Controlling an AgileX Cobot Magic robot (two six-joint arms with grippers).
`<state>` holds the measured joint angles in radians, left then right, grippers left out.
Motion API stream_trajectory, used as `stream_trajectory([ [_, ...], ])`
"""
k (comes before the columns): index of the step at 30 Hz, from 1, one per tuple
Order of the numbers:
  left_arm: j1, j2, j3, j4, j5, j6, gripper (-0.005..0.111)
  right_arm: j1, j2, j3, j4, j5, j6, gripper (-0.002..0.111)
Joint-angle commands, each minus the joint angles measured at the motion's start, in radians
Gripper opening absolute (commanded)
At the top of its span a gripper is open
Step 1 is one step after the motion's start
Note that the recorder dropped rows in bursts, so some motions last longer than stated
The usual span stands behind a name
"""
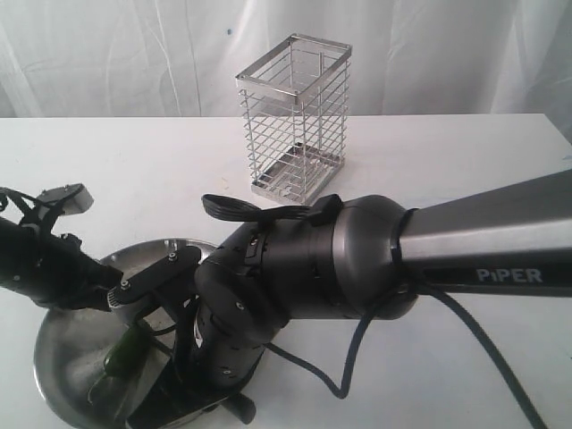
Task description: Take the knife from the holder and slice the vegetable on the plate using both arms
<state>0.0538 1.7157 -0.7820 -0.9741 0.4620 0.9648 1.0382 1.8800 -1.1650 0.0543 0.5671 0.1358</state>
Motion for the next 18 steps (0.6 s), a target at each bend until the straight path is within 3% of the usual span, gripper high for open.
stream_trajectory([
  [1,0.001,0.053,0.018,-0.013,-0.023,0.001,0.0,-0.001,-0.003,0.001,-0.002,0.0,-0.009,0.0],
  [5,0.001,0.074,0.008,-0.052,-0.016,0.001,0.0,-0.001,-0.003,0.001,-0.002,0.034,-0.001,0.0],
  [11,0.001,0.072,-0.061,-0.057,0.144,0.001,0.0,-0.001,0.01,0.001,-0.002,0.025,-0.001,0.0],
  [18,0.003,0.009,-0.063,-0.05,0.145,-0.002,0.0,-0.002,0.054,0.001,-0.003,0.025,-0.001,0.0],
])
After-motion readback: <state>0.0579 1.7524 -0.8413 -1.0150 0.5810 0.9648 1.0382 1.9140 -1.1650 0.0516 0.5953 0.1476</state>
